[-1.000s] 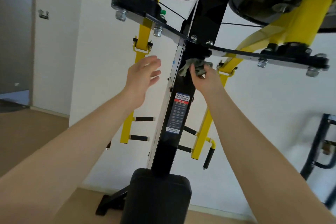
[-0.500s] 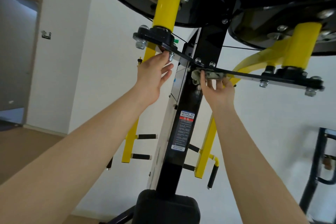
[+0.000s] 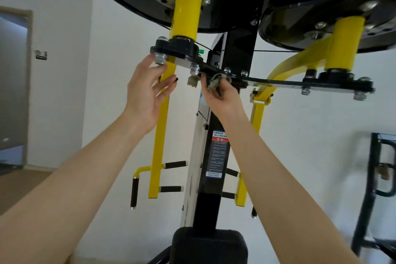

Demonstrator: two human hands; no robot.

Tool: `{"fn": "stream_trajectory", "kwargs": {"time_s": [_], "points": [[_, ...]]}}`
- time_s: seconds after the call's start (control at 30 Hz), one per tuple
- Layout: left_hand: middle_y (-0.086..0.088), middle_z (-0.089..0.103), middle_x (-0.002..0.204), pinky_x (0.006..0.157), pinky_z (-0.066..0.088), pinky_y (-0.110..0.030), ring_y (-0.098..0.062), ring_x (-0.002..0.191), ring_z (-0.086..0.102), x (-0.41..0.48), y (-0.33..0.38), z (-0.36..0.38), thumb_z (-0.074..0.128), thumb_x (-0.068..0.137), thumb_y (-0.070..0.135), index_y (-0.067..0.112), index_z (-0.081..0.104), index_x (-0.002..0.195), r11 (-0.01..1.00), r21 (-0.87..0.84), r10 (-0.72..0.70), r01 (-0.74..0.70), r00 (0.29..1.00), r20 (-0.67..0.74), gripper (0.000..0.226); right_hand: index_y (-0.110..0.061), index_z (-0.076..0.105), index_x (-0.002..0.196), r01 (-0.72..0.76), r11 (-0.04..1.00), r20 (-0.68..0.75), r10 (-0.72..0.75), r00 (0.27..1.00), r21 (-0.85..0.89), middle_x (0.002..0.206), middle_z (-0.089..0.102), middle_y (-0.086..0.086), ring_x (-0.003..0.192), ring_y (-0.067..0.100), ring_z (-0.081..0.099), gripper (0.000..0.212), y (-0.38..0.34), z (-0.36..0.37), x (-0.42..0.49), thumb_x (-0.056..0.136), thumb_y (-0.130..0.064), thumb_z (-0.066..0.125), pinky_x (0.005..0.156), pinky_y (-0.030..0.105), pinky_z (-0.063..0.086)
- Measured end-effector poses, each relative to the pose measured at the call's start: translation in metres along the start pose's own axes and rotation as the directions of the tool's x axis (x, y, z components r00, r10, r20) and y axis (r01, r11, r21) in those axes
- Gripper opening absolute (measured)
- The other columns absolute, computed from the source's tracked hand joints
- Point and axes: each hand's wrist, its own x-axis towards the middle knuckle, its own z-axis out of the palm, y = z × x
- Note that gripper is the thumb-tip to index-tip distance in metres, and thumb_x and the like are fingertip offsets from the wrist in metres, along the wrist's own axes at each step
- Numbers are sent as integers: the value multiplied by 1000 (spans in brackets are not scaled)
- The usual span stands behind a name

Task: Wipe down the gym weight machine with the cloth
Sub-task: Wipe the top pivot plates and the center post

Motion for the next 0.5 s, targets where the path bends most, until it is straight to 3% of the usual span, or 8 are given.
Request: {"fn": "stream_trajectory", "kwargs": {"time_s": [0.07, 0.13, 0.3, 0.4, 0.5], "points": [[-7, 66, 131, 92, 58, -32, -25, 114, 69, -2, 8, -3, 64, 95, 23, 19, 61, 134, 1000, 15, 25, -25, 999, 20, 39, -5, 57, 133, -22, 988, 44, 16, 999, 154, 132, 58, 22, 111, 32, 64, 36, -5, -2, -3, 98, -12, 62, 92, 36, 58], [-10, 66, 132, 99, 56, -37, -26, 117, 68, -3, 14, -3, 62, 98, 27, 16, 63, 126, 999, 28, 24, -25, 999, 31, 31, -4, 58, 130, -55, 952, 50, 42, 998, 301, 133, 55, 24, 111, 41, 61, 34, -13, -2, -7, 97, -6, 62, 96, 44, 56], [-7, 71, 121, 97, 57, -35, -23, 111, 70, -1, 21, 6, 71, 93, 37, 17, 61, 117, 978, 198, 64, -60, 998, -16, 33, -5, 56, 128, 16, 984, -71, -3, 997, 180, 137, 53, 19, 122, 35, 57, 28, -6, 11, -6, 101, -10, 57, 101, 45, 53], [-5, 72, 114, 90, 59, -30, -23, 107, 71, 4, 21, 11, 77, 87, 38, 19, 59, 113, 965, 247, 106, -94, 994, -36, 37, -6, 59, 109, -5, 986, -79, 18, 997, 165, 125, 62, 17, 112, 33, 62, 14, 9, 27, -16, 102, -17, 55, 104, 48, 50], [-5, 72, 112, 86, 59, -28, -21, 102, 73, 6, 16, 14, 78, 87, 36, 18, 56, 109, 959, 250, 149, -135, 988, -37, 36, -8, 61, 112, -14, 999, -24, 15, 1000, 35, 111, 70, 12, 110, 29, 66, 14, 23, 33, -24, 102, -16, 55, 104, 51, 49]]}}
